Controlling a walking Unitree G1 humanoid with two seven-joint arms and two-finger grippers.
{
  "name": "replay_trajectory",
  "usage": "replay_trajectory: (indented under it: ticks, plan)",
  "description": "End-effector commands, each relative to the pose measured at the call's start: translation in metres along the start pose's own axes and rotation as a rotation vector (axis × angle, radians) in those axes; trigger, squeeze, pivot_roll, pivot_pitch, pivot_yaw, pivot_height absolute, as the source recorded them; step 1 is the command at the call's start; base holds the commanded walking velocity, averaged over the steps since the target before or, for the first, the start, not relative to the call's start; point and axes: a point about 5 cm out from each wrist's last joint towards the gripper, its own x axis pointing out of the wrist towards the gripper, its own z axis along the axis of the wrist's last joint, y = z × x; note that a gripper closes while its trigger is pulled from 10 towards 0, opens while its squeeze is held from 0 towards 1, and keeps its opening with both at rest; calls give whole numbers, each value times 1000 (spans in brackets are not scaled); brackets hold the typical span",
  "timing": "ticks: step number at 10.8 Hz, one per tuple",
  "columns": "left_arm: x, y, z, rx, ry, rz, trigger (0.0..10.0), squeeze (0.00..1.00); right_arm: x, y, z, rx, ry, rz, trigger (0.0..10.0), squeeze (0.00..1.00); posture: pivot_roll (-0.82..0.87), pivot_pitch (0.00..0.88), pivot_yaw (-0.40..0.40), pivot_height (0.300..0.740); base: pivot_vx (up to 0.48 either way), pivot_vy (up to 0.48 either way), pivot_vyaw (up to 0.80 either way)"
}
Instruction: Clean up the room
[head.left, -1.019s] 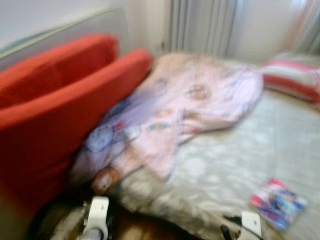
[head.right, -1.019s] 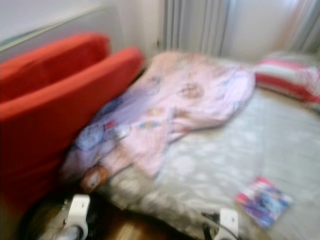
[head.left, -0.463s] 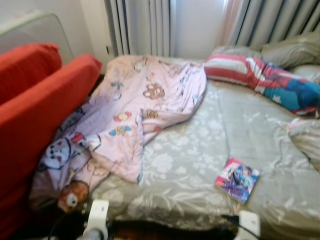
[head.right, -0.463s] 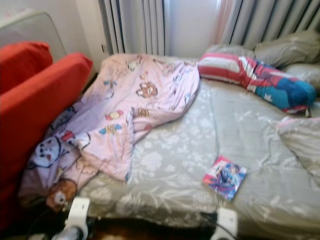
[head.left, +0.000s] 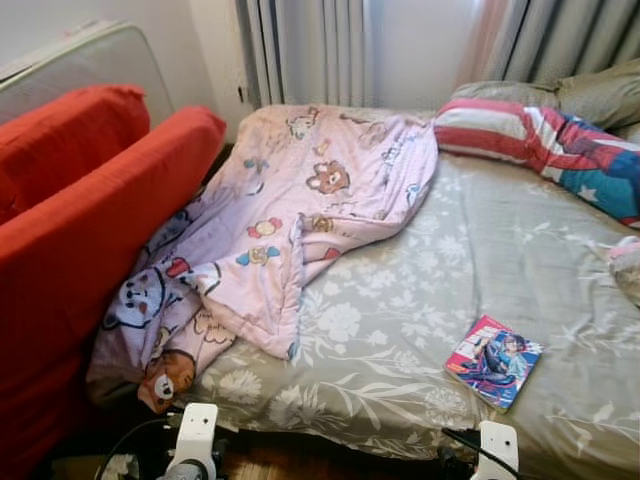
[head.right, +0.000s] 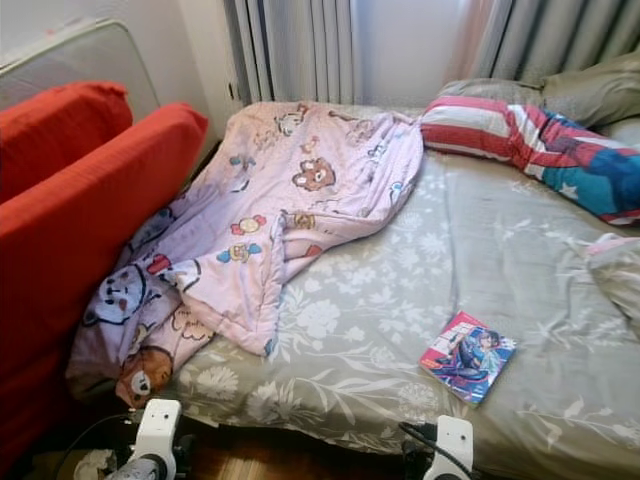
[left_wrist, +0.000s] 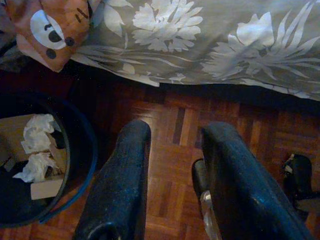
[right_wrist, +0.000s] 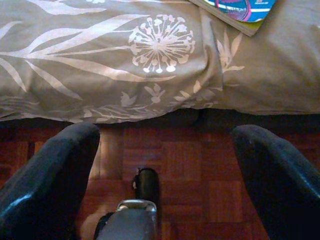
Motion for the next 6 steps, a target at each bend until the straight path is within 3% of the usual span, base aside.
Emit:
replay_trajectory:
  ticks: [1,3,5,6]
  plan:
    - [-1,1,-5,14,21,4,10000,0,0,0,-2,-4,8,3,10000,0,68,24,26,740,0,0,0]
    - [-1,-2,-5,10,18,-1,10000,0,0,-2,-1,-7,7,-1,10000,0,66,26,21,740,0,-306,0]
    - [-1,-4,-6,6,19,-2,10000,0,0,-4,-3,-11,25,0,10000,0,60,19,19,740,0,-307,-738]
    - [-1,-4,-6,4,20,-1,10000,0,0,-3,-1,-21,19,4,10000,0,63,15,22,740,0,-304,0]
